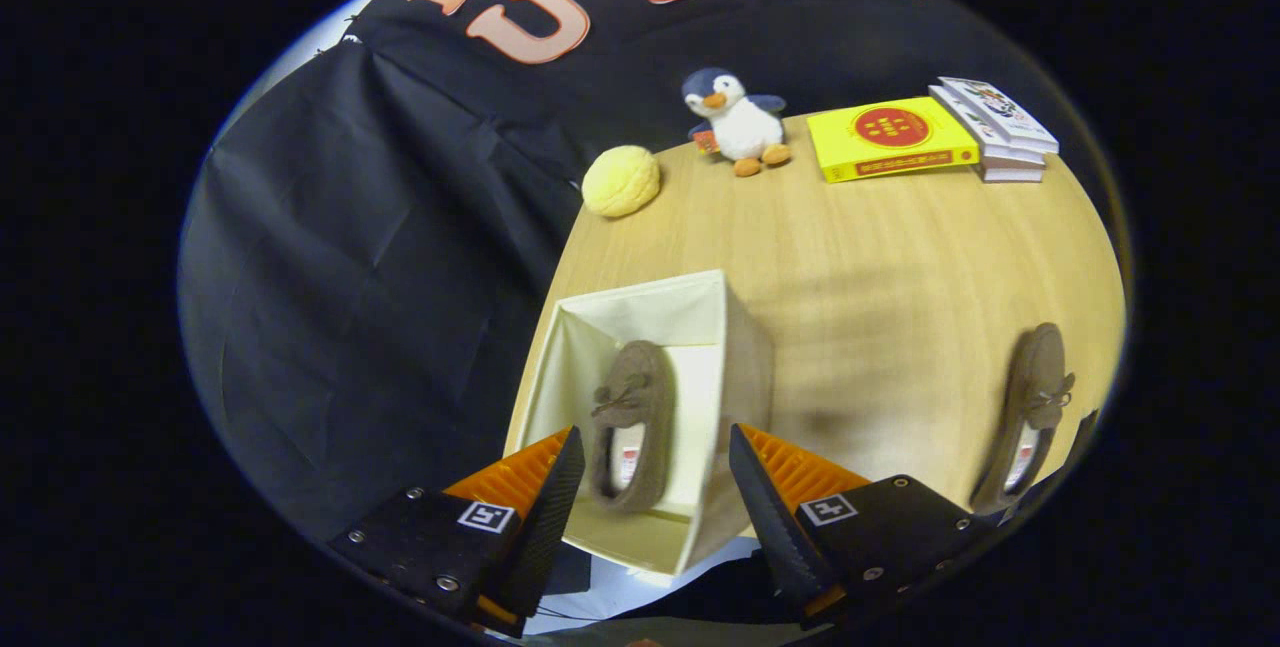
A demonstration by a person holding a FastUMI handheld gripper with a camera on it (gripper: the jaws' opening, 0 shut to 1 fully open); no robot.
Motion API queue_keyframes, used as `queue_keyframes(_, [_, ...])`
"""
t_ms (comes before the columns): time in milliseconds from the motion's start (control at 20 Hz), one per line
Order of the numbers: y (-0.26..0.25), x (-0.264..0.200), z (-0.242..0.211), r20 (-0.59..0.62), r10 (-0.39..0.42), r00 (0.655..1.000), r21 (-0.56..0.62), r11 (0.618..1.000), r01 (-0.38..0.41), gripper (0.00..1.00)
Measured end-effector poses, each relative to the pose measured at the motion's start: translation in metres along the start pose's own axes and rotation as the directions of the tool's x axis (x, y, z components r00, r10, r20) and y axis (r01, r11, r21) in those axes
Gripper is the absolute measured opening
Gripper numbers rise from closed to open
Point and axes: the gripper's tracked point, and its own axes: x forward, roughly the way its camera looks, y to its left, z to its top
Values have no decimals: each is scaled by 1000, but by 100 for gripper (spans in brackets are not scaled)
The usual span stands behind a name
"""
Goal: Open the storage box then place both shoes into the box .Put the left shoe in first, then the right shoe, with the right side of both shoes facing outward in a uniform manner.
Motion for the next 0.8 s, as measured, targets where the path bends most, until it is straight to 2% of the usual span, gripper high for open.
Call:
queue_keyframes(150, [-71, -27, -2, 48, -92, 995, 21, 996, 92, 91])
queue_keyframes(350, [-162, -55, -13, 68, -231, 971, 36, 973, 229, 92])
queue_keyframes(450, [-196, -61, -24, 52, -257, 965, 48, 966, 255, 92])
queue_keyframes(600, [-250, -69, -44, 25, -335, 942, 15, 942, 334, 87])
queue_keyframes(800, [-294, -62, -67, -15, -364, 931, 21, 931, 364, 78])
